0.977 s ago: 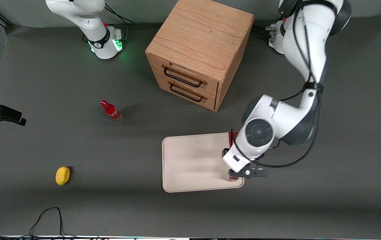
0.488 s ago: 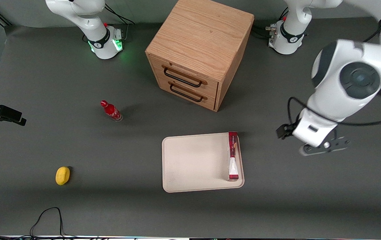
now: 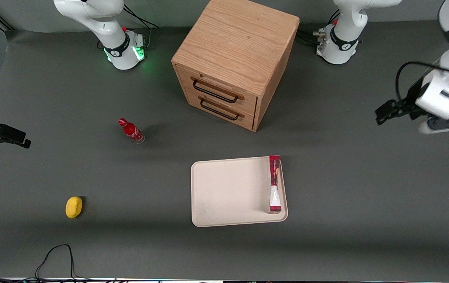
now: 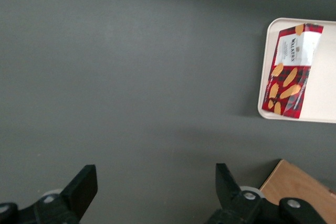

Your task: Place red cookie box on tray

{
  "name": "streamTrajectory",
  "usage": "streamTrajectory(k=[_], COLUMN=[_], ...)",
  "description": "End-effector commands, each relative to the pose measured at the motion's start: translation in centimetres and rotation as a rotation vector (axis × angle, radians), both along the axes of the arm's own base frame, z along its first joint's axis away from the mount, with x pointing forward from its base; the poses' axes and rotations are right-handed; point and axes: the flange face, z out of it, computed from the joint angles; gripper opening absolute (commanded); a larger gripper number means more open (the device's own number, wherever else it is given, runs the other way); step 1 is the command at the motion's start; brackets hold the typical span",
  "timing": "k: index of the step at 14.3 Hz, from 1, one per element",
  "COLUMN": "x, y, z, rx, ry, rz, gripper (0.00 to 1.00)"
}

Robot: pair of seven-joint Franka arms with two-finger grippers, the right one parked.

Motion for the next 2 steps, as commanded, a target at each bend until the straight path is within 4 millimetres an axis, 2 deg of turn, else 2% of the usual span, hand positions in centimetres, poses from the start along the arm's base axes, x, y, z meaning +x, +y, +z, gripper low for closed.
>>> streamTrajectory(k=[1,2], x=[-3.41,-3.46], y=[0.34,0.73], z=[-0.17,-0.18], rx=[-0.005,-0.004], ry=[0.02,0.028], rz=[-0.02,-0.035], gripper=[1.0,1.0])
